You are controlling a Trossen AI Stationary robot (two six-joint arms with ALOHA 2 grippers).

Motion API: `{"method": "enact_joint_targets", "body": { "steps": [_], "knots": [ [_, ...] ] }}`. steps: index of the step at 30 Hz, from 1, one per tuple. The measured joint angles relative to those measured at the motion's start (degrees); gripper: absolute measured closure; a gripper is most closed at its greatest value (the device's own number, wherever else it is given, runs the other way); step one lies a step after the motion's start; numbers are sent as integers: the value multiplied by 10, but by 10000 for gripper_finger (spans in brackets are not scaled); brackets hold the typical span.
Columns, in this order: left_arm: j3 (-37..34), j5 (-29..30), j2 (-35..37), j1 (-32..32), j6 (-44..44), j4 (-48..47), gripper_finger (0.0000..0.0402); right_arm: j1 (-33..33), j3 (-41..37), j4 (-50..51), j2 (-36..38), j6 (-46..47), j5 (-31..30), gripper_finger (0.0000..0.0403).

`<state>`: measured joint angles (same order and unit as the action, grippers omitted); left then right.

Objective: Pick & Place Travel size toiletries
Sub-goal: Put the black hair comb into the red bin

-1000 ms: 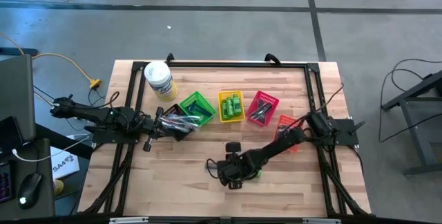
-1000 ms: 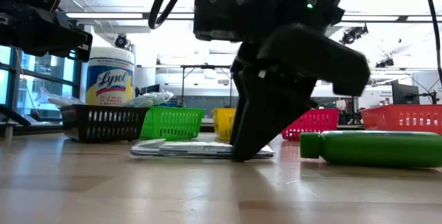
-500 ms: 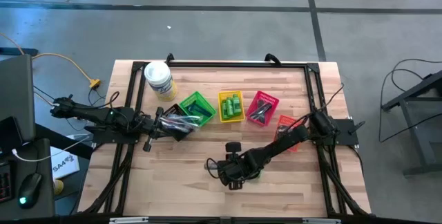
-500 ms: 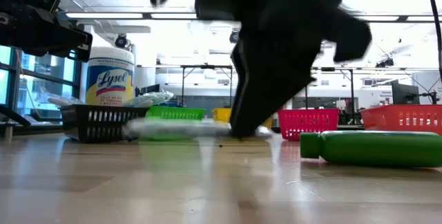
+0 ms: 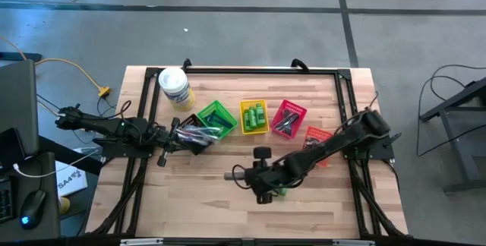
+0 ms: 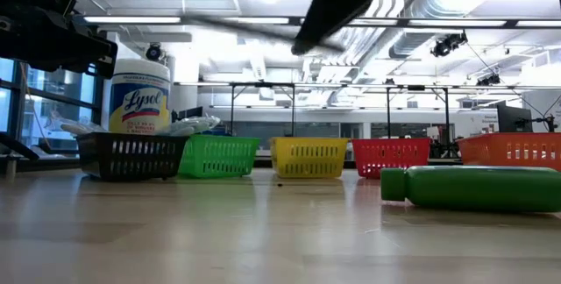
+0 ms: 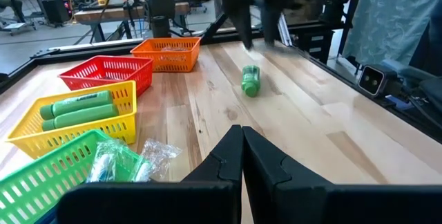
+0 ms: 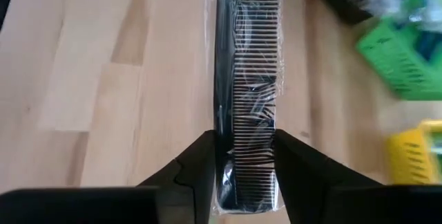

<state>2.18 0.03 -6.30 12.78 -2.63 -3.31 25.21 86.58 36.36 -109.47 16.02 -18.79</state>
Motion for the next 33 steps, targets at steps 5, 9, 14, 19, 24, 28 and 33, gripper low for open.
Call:
{"method": "enact_joint_targets", "body": {
  "steps": [5, 9, 14, 19, 24, 28, 33],
  "knots": [
    [0, 0, 0, 0, 0, 0, 402, 0, -49, -10, 73, 2, -17, 282],
    [0, 0, 0, 0, 0, 0, 402, 0, -121, -63, 154, 7, -23, 270],
    [0, 0, 0, 0, 0, 0, 402, 0, -243, -168, 269, 11, -24, 275],
    [0, 0, 0, 0, 0, 1, 402, 0, -350, -262, 369, -4, -9, 279],
    [0, 0, 0, 0, 0, 1, 402, 0, -437, -333, 455, -13, -6, 268],
    [0, 0, 0, 0, 0, 2, 402, 0, -491, -380, 514, -33, -8, 276],
    [0, 0, 0, 0, 0, 2, 402, -1, -550, -428, 582, -63, -7, 282]
  ]
}}
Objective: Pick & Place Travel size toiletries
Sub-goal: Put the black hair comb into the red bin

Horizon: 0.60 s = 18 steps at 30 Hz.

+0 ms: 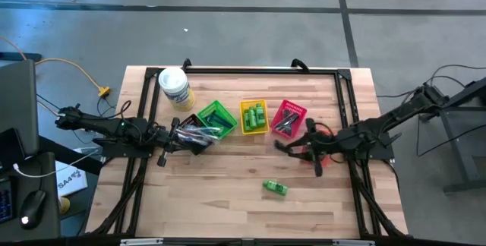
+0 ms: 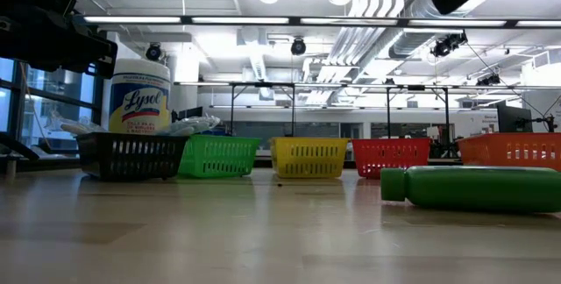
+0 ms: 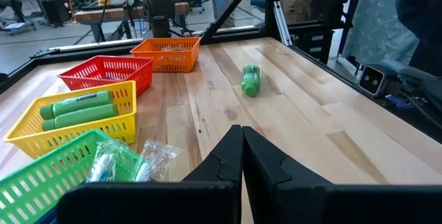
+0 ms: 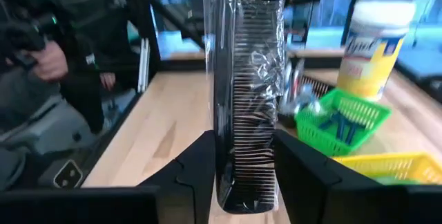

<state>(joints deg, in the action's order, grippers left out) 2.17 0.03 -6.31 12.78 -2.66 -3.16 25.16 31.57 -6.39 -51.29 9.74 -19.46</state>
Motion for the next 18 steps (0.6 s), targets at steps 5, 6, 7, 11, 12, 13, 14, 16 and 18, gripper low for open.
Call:
{"method": "enact_joint_targets", "body": {
  "steps": [5, 6, 7, 11, 12, 13, 14, 16, 18],
  "knots": [
    [0, 0, 0, 0, 0, 0, 402, -23, -75, -78, 83, -25, 12, 268],
    [0, 0, 0, 0, 0, 0, 402, -29, -88, -86, 101, -25, 19, 268],
    [0, 0, 0, 0, 0, 0, 402, -36, -99, -90, 117, -25, 21, 270],
    [0, 0, 0, 0, 0, 0, 402, -57, -144, -90, 168, -23, 29, 281],
    [0, 0, 0, 0, 0, 0, 402, -61, -153, -89, 179, -22, 34, 283],
    [0, 0, 0, 0, 0, 0, 402, -65, -162, -89, 192, -22, 39, 283],
    [0, 0, 0, 0, 0, 0, 402, -67, -171, -93, 205, -21, 45, 282],
    [0, 0, 0, 0, 0, 0, 402, -71, -186, -106, 226, -23, 49, 276],
    [0, 0, 0, 0, 0, 0, 402, -74, -198, -106, 244, -24, 49, 269]
  ]
}}
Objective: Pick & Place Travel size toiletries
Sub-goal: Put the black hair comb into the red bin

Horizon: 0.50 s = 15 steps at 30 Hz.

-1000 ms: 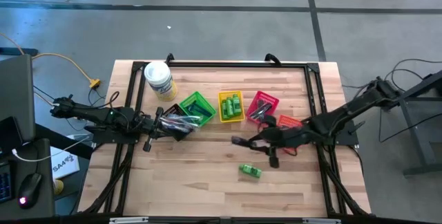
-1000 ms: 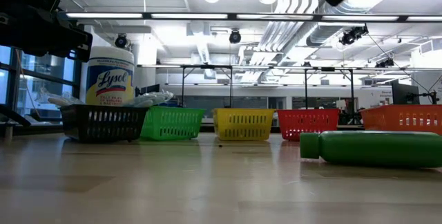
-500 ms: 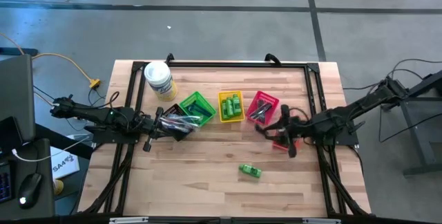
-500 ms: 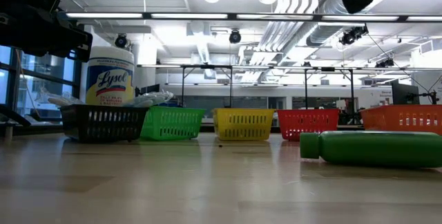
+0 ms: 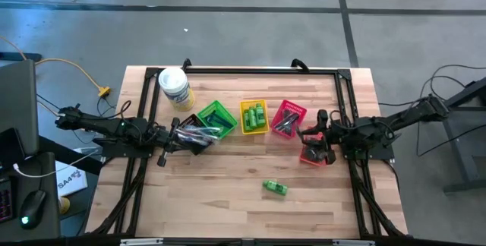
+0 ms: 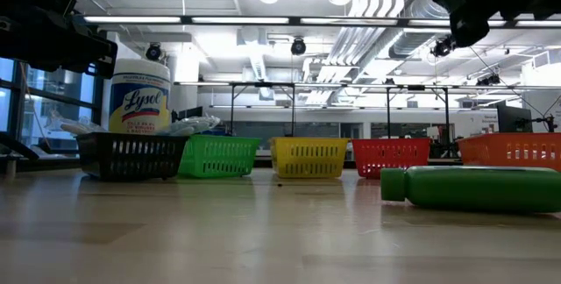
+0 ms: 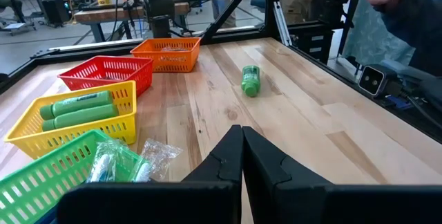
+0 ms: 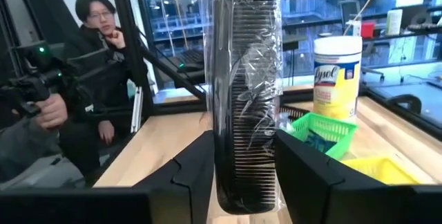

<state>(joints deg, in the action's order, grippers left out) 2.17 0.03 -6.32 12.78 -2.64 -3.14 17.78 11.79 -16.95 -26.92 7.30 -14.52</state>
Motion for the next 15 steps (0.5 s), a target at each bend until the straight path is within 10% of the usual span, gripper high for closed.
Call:
{"method": "enact_joint_targets", "body": {
  "steps": [15],
  "knots": [
    [0, 0, 0, 0, 0, 0, 402, -3, -70, -5, 101, -21, -3, 269]
  ]
}}
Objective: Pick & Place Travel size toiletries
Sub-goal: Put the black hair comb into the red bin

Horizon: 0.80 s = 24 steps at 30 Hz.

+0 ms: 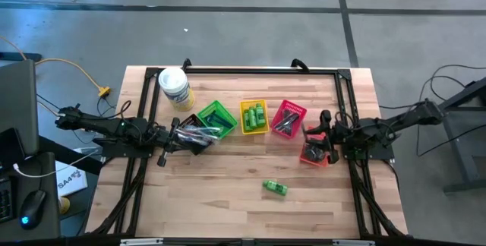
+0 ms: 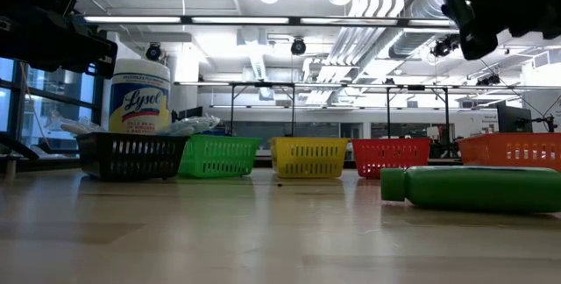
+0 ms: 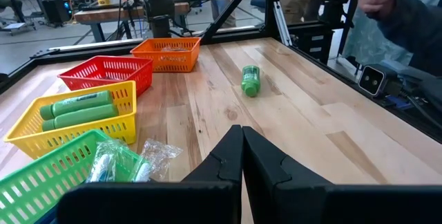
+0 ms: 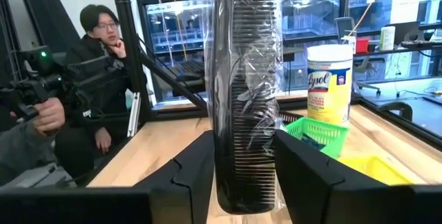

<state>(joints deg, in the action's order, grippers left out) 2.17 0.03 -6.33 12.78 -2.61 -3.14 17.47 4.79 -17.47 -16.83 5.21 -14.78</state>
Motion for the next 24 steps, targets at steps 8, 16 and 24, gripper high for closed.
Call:
{"method": "enact_joint_targets", "body": {
  "steps": [8, 16, 24],
  "knots": [
    [0, 0, 0, 0, 0, 0, 402, 0, -30, 1, 36, -1, -5, 282],
    [0, 0, 0, 0, 0, 0, 402, 0, -39, 4, 45, 5, -23, 271],
    [0, 0, 0, 0, 0, 0, 402, 0, -39, 6, 45, 7, -22, 280]
  ]
}}
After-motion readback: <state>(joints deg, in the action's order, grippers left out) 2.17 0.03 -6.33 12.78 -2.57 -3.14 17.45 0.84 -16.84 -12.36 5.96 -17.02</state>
